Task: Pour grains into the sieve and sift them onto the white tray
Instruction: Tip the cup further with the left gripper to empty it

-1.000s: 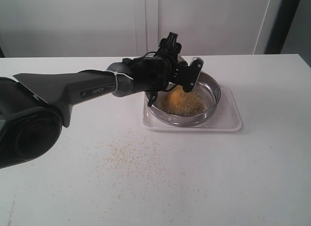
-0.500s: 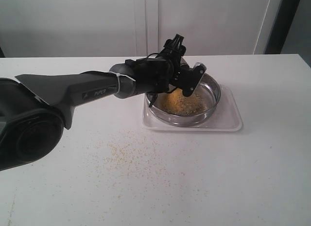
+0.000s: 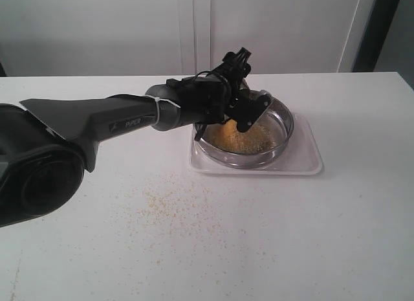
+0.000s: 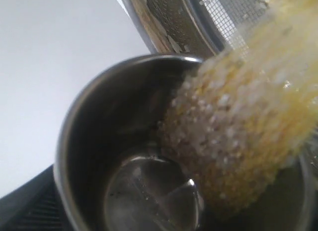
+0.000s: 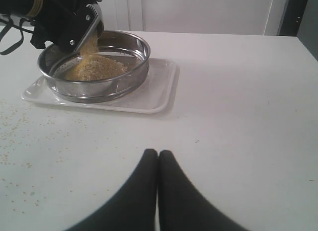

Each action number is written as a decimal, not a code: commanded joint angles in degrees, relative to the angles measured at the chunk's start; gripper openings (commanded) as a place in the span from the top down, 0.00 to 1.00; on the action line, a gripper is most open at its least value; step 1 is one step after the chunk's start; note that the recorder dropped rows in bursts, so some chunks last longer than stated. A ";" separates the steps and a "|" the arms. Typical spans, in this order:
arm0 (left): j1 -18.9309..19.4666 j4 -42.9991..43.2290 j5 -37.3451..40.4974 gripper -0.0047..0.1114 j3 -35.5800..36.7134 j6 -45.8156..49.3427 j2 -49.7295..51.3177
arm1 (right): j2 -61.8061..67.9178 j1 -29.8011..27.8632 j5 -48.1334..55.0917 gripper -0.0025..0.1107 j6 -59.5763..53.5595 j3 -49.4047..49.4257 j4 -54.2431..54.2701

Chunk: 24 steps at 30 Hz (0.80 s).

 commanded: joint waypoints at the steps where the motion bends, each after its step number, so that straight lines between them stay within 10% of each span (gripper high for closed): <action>1: -0.32 1.73 0.64 0.96 -0.54 0.11 -0.75 | -0.36 -0.47 -0.10 0.98 -0.01 0.35 -0.37; 24: -3.12 17.04 9.92 0.96 -0.54 -0.86 -2.07 | -0.36 -0.47 -0.10 0.98 -0.01 0.35 -0.37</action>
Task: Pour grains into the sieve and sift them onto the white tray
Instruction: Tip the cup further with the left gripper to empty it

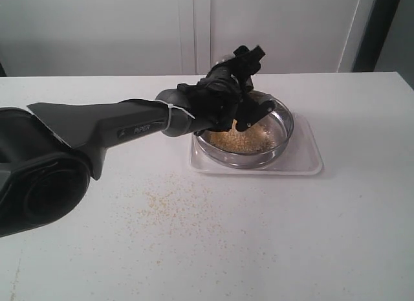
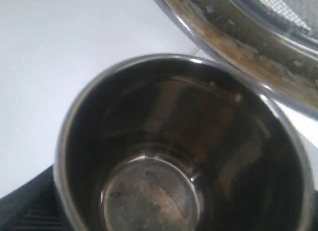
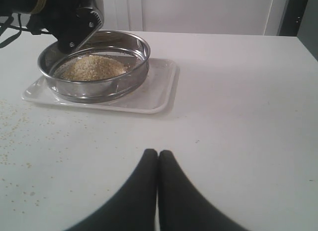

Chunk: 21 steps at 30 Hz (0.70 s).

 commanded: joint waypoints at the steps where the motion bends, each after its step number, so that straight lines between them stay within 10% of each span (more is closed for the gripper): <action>1: -0.59 3.98 3.96 0.96 -0.54 -2.38 -2.00 | -0.36 -0.47 -0.10 0.98 -0.01 0.35 -0.37; 21: -0.47 6.36 10.08 0.96 1.18 -9.02 -2.93 | -0.36 -0.47 -0.10 0.98 -0.01 0.35 -0.37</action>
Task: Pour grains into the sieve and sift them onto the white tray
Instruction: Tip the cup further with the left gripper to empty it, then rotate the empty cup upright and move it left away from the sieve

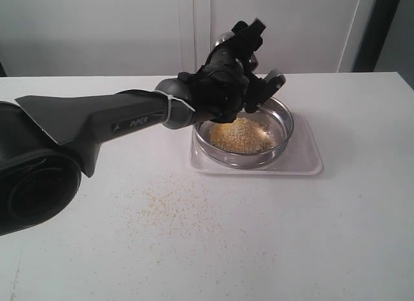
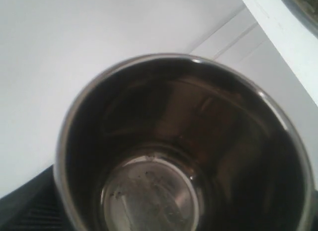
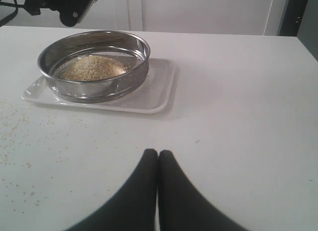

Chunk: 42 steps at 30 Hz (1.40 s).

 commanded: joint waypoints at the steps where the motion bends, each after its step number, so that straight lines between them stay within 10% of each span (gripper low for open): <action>1: 0.43 1.36 6.83 0.96 1.28 1.99 -0.51 | -0.36 -0.47 -0.10 0.98 -0.01 0.35 -0.37; 6: 1.61 -4.79 -1.76 0.96 1.28 3.12 -1.30 | -0.36 -0.47 -0.10 0.98 -0.01 0.35 -0.37; 18: 0.21 -9.46 5.04 0.96 1.28 3.56 -3.02 | -0.36 -0.47 -0.10 0.98 -0.01 0.35 -0.37; 30: -0.29 -40.69 9.12 0.96 1.28 -10.79 -8.55 | -0.36 -0.47 -0.10 0.98 -0.01 0.35 -0.37; 42: 0.79 -67.17 8.00 0.96 2.57 9.04 -13.75 | -0.36 -0.47 -0.10 0.98 -0.01 0.35 -0.37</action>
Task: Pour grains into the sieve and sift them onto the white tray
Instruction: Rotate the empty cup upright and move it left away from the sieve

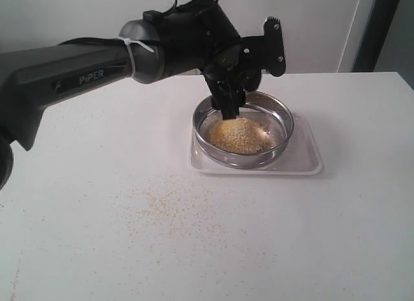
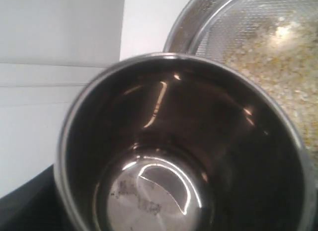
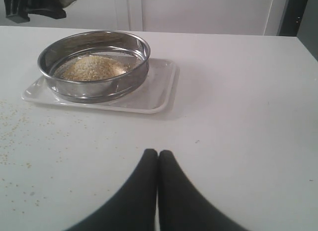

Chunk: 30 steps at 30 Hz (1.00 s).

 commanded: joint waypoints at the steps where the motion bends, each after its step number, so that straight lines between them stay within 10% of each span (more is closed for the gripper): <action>1: 1.03 -8.52 1.68 0.96 2.34 6.55 -3.22 | -0.36 -0.47 -0.10 0.98 -0.01 0.35 -0.37; 10: 3.21 -16.34 -7.05 0.96 16.25 11.90 -12.28 | -0.36 -0.47 -0.10 0.98 -0.01 0.35 -0.37; 30: 13.27 -12.82 -62.22 0.96 63.11 2.62 -36.58 | -0.36 -0.47 -0.10 0.98 -0.01 0.35 -0.37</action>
